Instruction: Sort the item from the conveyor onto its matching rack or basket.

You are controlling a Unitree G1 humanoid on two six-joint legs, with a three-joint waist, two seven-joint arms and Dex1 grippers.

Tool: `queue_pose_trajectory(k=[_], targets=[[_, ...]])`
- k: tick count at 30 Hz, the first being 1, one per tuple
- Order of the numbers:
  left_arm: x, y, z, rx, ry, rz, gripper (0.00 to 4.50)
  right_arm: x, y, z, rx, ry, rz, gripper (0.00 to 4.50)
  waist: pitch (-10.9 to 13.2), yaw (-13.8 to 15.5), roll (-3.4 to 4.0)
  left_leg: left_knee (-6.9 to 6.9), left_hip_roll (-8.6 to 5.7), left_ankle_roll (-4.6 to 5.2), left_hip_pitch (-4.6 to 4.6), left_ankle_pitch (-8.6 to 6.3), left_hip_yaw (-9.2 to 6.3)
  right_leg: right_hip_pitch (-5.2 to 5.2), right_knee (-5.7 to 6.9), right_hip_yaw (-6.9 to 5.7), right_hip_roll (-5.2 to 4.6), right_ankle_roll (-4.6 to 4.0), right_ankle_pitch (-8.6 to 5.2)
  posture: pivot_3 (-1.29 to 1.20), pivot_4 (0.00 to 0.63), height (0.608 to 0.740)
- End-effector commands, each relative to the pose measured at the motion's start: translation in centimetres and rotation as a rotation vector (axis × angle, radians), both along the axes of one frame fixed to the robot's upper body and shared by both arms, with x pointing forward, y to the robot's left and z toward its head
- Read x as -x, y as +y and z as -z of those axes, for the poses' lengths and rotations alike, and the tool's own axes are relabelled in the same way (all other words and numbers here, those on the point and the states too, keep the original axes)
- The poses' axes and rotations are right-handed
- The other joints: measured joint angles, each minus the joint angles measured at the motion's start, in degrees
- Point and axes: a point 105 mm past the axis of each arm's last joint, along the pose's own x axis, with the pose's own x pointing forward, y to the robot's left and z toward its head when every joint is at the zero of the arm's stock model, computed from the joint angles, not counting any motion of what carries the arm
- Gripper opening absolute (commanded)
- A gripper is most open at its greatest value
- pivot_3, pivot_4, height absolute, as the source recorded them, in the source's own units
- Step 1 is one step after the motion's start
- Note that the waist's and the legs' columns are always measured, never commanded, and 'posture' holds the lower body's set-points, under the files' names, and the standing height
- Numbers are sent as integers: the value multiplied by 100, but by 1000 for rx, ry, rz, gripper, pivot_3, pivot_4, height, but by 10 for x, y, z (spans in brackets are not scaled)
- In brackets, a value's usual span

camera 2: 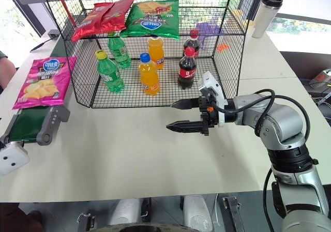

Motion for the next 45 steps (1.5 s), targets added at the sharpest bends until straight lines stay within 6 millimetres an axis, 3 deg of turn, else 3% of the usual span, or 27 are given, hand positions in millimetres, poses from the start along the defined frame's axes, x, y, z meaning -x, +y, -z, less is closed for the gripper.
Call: queue_pose_trajectory(k=[1, 14, 28, 38, 45], targets=[[0, 1, -5, -28, -14, -11, 4405, -2, -6, -8, -14, -45, 24, 4500, 0, -3, 0, 0, 0, 0, 0, 0, 0, 0, 0, 0, 0, 0, 0, 0, 150, 740], [9, 0, 11, -13, 38, -26, 4405, -6, -9, -5, -10, -51, 41, 4500, 0, -1, 0, 0, 0, 0, 0, 0, 2, -2, 0, 0, -2, 0, 0, 0, 150, 740], [-4, 1, 14, -17, 25, 2, 4405, -6, -11, -4, -12, -66, 65, 4500, -2, 4, -1, 1, 0, 0, 0, 0, 3, -1, 5, -2, -2, 0, 1, 0, 150, 740], [-9, -3, 14, -31, 21, 26, 150, -6, -12, -3, -14, -67, 80, 4500, -5, 58, -6, 4, 0, 0, 1, 0, 3, 1, 9, -11, -8, 1, 1, 0, 150, 740], [4, -3, 1, -46, -41, -17, 40, -6, -11, 0, -17, -60, 79, 4500, -14, -20, -10, 6, 5, -1, 1, 1, 13, 7, 5, -27, -19, -6, 5, 0, 150, 740]])
